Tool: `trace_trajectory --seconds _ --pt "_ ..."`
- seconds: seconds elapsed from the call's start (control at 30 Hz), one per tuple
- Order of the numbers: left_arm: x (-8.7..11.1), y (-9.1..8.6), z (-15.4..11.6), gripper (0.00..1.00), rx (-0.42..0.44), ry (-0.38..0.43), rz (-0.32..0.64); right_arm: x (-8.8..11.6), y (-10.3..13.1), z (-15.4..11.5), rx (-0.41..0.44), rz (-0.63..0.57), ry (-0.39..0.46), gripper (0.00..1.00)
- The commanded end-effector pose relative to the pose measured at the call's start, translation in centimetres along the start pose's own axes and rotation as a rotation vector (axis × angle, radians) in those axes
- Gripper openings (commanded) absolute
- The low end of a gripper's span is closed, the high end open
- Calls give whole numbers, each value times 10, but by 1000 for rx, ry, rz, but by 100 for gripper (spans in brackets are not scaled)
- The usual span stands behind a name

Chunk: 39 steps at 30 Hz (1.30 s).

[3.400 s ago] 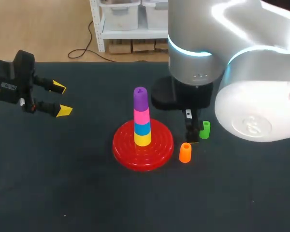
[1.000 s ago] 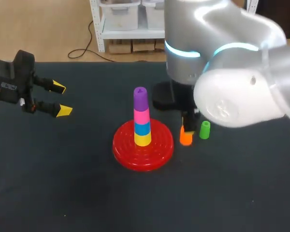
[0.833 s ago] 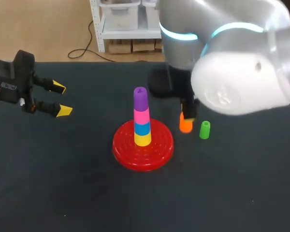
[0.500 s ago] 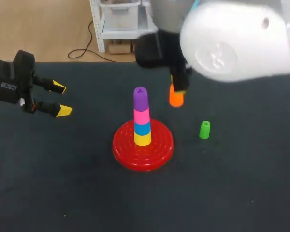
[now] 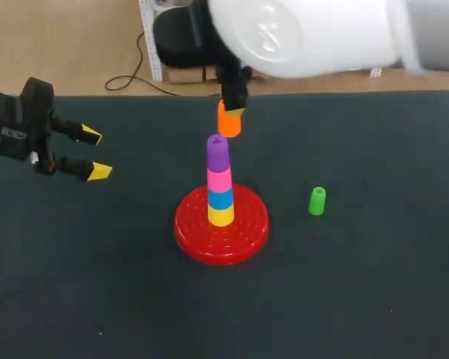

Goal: Pick up and stack the cylinders on the red base in this order: pink,purple,orange,green

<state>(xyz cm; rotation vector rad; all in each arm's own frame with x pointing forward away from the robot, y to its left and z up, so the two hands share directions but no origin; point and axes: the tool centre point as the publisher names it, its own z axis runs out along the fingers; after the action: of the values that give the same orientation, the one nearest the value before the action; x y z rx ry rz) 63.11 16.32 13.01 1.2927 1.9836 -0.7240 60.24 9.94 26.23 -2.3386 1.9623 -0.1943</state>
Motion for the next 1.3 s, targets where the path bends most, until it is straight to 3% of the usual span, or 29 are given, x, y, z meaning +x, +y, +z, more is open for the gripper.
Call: trace_trajectory --seconds 0.03,0.73,1.3 --pt "1 0 0 100 -1 -5 2 -9 -6 7 -20 1 7 0" --pt "1 0 0 100 -1 -5 2 -18 -8 32 -71 32 -10 0" --pt "1 0 0 100 -1 -5 2 -17 -6 29 -86 36 -37 0"
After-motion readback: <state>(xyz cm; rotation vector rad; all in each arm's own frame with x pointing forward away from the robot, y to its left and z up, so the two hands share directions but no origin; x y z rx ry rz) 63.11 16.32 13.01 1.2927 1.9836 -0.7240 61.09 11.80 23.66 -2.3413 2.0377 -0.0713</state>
